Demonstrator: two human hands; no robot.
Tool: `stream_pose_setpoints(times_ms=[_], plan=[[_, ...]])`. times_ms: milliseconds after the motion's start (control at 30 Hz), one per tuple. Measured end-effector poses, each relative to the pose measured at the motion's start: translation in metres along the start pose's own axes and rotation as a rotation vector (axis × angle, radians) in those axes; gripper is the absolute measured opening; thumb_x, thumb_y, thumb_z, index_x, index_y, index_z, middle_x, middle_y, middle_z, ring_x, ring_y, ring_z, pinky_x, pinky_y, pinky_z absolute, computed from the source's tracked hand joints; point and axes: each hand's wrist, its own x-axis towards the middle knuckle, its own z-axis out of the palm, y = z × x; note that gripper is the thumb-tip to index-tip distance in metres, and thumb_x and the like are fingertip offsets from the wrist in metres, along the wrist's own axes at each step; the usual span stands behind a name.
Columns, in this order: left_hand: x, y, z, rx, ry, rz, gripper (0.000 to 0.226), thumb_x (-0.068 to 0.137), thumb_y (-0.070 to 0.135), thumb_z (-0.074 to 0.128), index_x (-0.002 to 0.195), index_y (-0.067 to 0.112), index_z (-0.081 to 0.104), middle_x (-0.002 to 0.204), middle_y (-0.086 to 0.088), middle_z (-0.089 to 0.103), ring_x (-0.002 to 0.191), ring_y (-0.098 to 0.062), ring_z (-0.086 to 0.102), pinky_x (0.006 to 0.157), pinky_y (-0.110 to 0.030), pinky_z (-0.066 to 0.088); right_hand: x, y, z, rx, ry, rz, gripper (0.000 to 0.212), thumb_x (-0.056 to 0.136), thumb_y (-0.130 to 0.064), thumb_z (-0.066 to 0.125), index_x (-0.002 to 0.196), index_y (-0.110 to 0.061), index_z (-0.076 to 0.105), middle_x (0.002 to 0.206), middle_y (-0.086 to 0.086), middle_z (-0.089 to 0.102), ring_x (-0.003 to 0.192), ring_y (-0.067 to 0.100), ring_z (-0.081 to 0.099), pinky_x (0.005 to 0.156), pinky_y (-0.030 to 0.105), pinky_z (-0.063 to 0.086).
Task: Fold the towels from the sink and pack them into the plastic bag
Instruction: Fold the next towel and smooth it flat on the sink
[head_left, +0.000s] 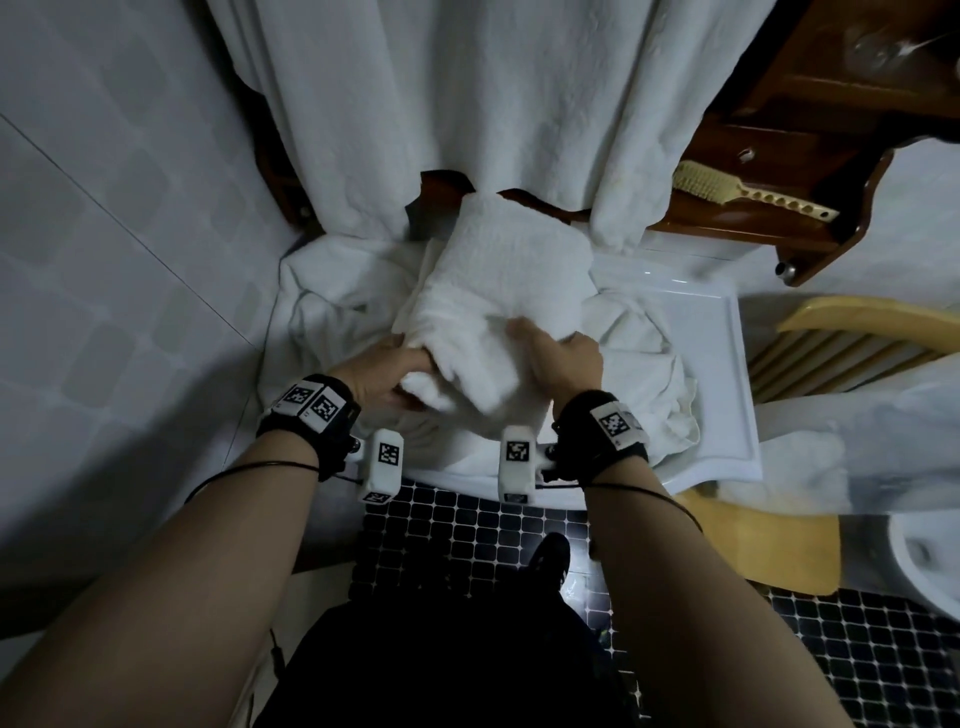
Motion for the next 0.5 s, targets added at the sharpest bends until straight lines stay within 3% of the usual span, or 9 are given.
stream_pose_setpoints(times_ms=[100,200,267,333,433,500], plan=[[-0.005,0.004,-0.002,-0.12,-0.062,0.087,0.084,0.054,0.029,0.086,0.132,0.006,0.064,0.116,-0.024,0.074,0.111,-0.043,0.071,0.084,-0.052,0.063,0.001,-0.017,-0.011,0.217,-0.093,0.088,0.074,0.052,-0.061,0.085,0.102,-0.009,0.068,0.103,0.007,0.076,0.096,0.029,0.073,0.089,0.047,0.063],[-0.001,0.006,-0.007,-0.242,-0.14,0.128,0.115,0.052,0.029,0.102,0.152,0.021,0.046,0.141,-0.02,0.062,0.122,-0.04,0.068,0.094,-0.062,0.058,0.005,-0.022,-0.019,0.402,-0.253,0.21,0.09,0.052,-0.055,0.092,0.124,-0.01,0.063,0.112,0.011,0.077,0.097,0.035,0.076,0.088,0.053,0.063],[0.003,0.003,-0.015,-0.291,-0.232,0.14,0.125,0.054,0.029,0.105,0.159,0.032,0.035,0.15,-0.016,0.056,0.13,-0.038,0.063,0.095,-0.06,0.057,0.004,-0.023,-0.024,0.472,-0.332,0.239,0.102,0.047,-0.056,0.096,0.132,-0.01,0.064,0.114,0.014,0.078,0.099,0.039,0.077,0.09,0.059,0.061],[0.002,-0.002,-0.019,-0.23,-0.348,0.166,0.119,0.063,0.017,0.101,0.16,0.031,0.034,0.153,-0.012,0.056,0.137,-0.036,0.058,0.101,-0.056,0.056,0.006,-0.019,-0.027,0.542,-0.37,0.234,0.098,0.054,-0.051,0.096,0.136,-0.007,0.064,0.119,0.017,0.077,0.105,0.039,0.076,0.092,0.056,0.061],[-0.002,-0.01,-0.017,0.266,-0.36,0.231,0.089,0.069,0.005,0.095,0.145,0.021,0.053,0.136,-0.007,0.068,0.129,-0.028,0.064,0.105,-0.044,0.055,0.002,-0.013,-0.039,0.635,-0.426,0.201,0.071,0.076,-0.04,0.084,0.134,-0.002,0.067,0.12,0.018,0.075,0.1,0.038,0.072,0.083,0.044,0.061],[0.003,-0.011,-0.012,0.669,-0.152,0.278,0.064,0.067,0.003,0.089,0.114,0.034,0.06,0.107,0.005,0.072,0.103,-0.02,0.07,0.087,-0.031,0.056,0.008,-0.004,-0.044,0.657,-0.437,0.177,0.07,0.078,-0.039,0.083,0.135,-0.001,0.067,0.119,0.017,0.073,0.098,0.036,0.071,0.078,0.041,0.06]])
